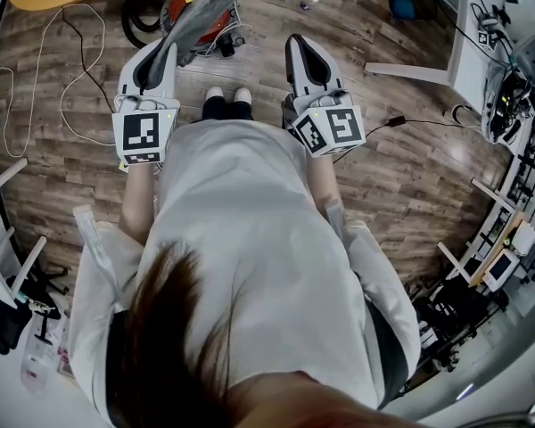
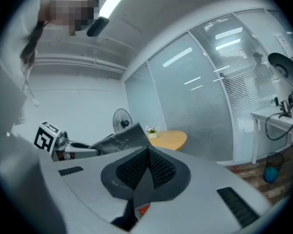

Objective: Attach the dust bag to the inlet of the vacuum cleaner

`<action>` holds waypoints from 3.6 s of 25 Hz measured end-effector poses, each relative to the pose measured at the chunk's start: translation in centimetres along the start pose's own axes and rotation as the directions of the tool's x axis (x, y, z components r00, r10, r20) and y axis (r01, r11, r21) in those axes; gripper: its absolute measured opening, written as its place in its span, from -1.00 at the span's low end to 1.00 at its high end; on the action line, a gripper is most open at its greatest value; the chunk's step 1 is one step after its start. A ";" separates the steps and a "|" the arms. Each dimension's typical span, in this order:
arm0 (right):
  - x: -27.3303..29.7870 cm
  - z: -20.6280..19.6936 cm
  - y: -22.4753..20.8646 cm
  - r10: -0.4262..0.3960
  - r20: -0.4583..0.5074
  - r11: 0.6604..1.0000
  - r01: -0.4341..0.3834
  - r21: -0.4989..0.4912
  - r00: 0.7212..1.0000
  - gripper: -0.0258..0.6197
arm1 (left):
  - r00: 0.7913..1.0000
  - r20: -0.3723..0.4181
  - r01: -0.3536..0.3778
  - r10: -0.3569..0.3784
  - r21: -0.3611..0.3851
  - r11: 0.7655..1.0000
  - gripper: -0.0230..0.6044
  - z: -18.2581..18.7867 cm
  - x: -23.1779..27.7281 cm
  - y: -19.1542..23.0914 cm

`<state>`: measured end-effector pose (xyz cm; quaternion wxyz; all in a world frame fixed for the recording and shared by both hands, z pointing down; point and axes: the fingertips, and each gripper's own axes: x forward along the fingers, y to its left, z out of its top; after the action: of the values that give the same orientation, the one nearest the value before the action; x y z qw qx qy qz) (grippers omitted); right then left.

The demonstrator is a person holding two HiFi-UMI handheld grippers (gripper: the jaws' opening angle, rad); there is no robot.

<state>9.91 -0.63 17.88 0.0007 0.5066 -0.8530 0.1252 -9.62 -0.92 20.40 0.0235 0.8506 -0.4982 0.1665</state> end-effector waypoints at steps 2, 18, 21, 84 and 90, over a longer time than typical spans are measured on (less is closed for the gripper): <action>0.1 0.2 1.3 0.067 -0.003 0.994 -0.067 -0.085 0.998 -0.91 | 0.999 -0.025 0.035 -0.034 0.045 0.998 -0.81 -0.4 0.3 -0.6; 3.6 -4.6 2.4 0.148 -0.340 0.836 -0.301 -0.458 0.929 -0.45 | 0.919 -0.247 0.355 -0.306 0.187 0.916 -0.80 -7.6 3.6 -6.8; 4.0 -6.4 2.3 0.147 -0.417 0.797 -0.357 -0.487 0.897 -0.39 | 0.895 -0.288 0.410 -0.342 0.226 0.884 -0.81 -8.8 4.2 -8.1; 6.8 -55.3 -5.0 0.151 -0.957 0.478 -0.865 -0.150 0.249 -0.78 | 0.572 -0.703 0.572 -0.423 -0.028 0.820 -0.79 -49.6 16.9 -18.0; 7.8 -57.4 -5.7 0.155 -0.959 0.472 -0.870 -0.141 0.239 -0.79 | 0.555 -0.718 0.586 -0.420 -0.021 0.810 -0.80 -51.5 17.9 -17.8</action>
<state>3.81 2.41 75.70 0.5606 -0.0203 -0.8272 0.0321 0.23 3.56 76.78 0.1605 0.8276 -0.1638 0.5123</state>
